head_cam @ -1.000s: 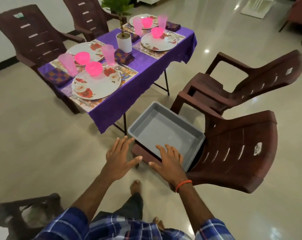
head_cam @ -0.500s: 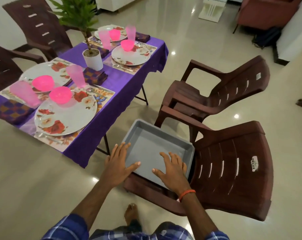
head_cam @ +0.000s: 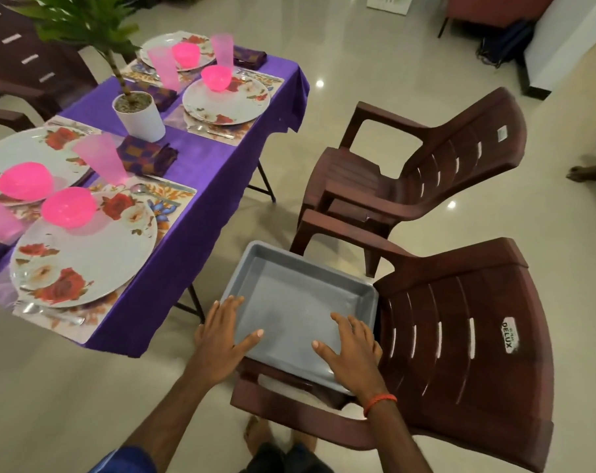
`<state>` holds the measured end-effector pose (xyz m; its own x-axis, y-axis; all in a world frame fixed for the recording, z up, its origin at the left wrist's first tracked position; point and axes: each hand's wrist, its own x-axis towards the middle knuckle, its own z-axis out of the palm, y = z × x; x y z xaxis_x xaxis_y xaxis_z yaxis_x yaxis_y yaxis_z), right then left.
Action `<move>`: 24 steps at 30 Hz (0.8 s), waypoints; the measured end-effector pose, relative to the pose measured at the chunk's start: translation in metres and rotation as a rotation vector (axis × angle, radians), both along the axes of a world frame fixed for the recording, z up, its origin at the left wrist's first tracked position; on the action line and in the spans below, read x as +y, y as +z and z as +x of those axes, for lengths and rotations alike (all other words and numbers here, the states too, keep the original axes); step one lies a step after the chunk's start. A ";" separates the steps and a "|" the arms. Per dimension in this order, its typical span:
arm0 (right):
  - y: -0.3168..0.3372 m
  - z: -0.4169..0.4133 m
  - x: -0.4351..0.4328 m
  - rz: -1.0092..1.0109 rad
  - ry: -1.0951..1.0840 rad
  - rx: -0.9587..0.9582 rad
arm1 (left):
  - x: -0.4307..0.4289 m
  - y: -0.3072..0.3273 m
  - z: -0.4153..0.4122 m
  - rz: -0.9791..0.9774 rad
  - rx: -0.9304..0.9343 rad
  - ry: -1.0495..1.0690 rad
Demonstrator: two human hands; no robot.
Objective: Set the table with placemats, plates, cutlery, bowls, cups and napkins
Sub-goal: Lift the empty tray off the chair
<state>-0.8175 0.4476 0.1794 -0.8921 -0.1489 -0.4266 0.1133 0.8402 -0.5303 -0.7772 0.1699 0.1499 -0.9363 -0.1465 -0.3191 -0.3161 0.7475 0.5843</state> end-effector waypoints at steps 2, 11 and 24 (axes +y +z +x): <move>-0.011 -0.007 0.004 0.001 -0.031 -0.020 | -0.002 -0.007 -0.007 -0.014 -0.028 -0.007; -0.069 -0.035 0.023 0.028 -0.156 -0.133 | -0.007 -0.058 -0.044 -0.032 -0.137 0.013; -0.195 -0.072 0.070 -0.043 -0.475 -0.270 | -0.033 -0.154 -0.107 -0.013 -0.212 0.152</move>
